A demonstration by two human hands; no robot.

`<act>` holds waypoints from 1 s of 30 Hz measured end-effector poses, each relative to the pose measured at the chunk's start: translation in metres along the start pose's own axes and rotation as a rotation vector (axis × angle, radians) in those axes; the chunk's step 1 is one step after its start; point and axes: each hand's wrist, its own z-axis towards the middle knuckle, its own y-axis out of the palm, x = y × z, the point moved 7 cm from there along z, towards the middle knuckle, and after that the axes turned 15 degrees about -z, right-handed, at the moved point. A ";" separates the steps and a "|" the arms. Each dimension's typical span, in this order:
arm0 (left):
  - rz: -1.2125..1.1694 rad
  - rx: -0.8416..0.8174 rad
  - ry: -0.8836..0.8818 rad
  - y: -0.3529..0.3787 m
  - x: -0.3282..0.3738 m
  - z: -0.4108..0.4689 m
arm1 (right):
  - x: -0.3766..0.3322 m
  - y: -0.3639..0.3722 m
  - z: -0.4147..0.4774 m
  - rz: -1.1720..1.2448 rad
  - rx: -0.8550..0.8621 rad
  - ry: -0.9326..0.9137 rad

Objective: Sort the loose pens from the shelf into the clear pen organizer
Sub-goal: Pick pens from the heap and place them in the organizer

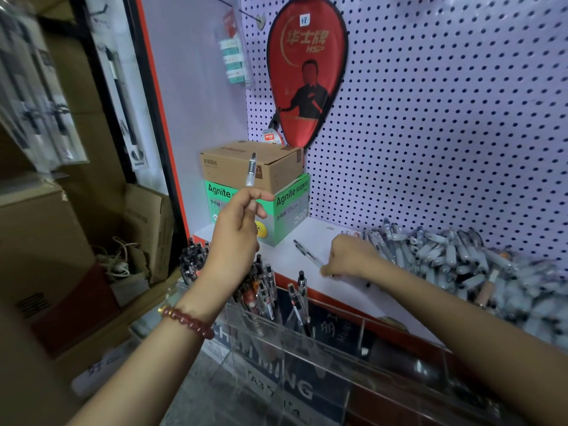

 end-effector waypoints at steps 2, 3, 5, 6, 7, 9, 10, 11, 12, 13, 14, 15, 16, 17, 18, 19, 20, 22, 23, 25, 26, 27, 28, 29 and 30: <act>0.035 0.022 0.023 0.000 0.001 -0.002 | 0.008 -0.013 -0.003 0.194 -0.014 0.042; 0.053 0.033 0.031 0.000 0.002 -0.003 | 0.011 -0.022 -0.005 0.291 -0.021 0.065; 0.059 0.037 0.032 0.002 0.006 -0.006 | 0.014 -0.043 -0.011 0.444 -0.050 0.075; 0.045 0.027 0.029 0.004 0.008 -0.008 | 0.011 -0.054 -0.017 0.512 -0.073 0.054; 0.028 0.018 0.025 0.007 0.010 -0.011 | 0.006 -0.064 -0.023 0.581 -0.089 0.017; -0.011 0.005 0.013 0.012 0.012 -0.016 | -0.009 -0.084 -0.042 0.721 -0.074 -0.075; -0.037 -0.002 0.000 0.014 0.013 -0.019 | -0.017 -0.092 -0.054 0.788 -0.051 -0.120; -0.067 -0.009 -0.018 0.017 0.013 -0.021 | -0.025 -0.097 -0.066 0.847 -0.029 -0.164; -0.098 -0.016 -0.042 0.019 0.014 -0.023 | -0.032 -0.099 -0.078 0.894 -0.012 -0.205; -0.126 -0.020 -0.067 0.021 0.015 -0.026 | -0.039 -0.099 -0.090 0.925 -0.002 -0.240; -0.148 -0.027 -0.088 0.023 0.016 -0.028 | -0.045 -0.097 -0.100 0.943 0.006 -0.260; -0.165 -0.042 -0.101 0.027 0.017 -0.030 | -0.049 -0.094 -0.110 0.948 0.017 -0.269; -0.176 -0.064 -0.101 0.031 0.020 -0.031 | -0.052 -0.092 -0.119 0.934 0.041 -0.275; -0.179 -0.093 -0.084 0.035 0.023 -0.033 | -0.054 -0.091 -0.126 0.890 0.078 -0.283; -0.185 -0.123 -0.068 0.039 0.026 -0.036 | -0.055 -0.090 -0.133 0.822 0.123 -0.294; -0.192 -0.149 -0.066 0.043 0.027 -0.038 | -0.056 -0.090 -0.140 0.751 0.166 -0.304; -0.201 -0.178 -0.083 0.048 0.027 -0.041 | -0.056 -0.090 -0.145 0.685 0.201 -0.309; -0.208 -0.229 -0.099 0.056 0.025 -0.046 | -0.053 -0.090 -0.151 0.567 0.253 -0.309; -0.189 -0.248 -0.069 0.058 0.025 -0.048 | -0.051 -0.090 -0.152 0.527 0.270 -0.302; -0.115 -0.290 0.024 0.060 0.027 -0.050 | -0.044 -0.090 -0.151 0.517 0.299 -0.268; -0.085 -0.307 0.053 0.061 0.028 -0.050 | -0.038 -0.090 -0.148 0.544 0.317 -0.233; -0.058 -0.320 0.065 0.061 0.029 -0.050 | -0.032 -0.091 -0.145 0.592 0.336 -0.190; -0.038 -0.336 0.059 0.061 0.029 -0.051 | -0.027 -0.091 -0.142 0.670 0.351 -0.155; -0.036 -0.364 0.040 0.062 0.028 -0.052 | -0.023 -0.091 -0.139 0.775 0.351 -0.137; -0.038 -0.411 0.022 0.064 0.029 -0.054 | -0.021 -0.090 -0.138 0.888 0.335 -0.136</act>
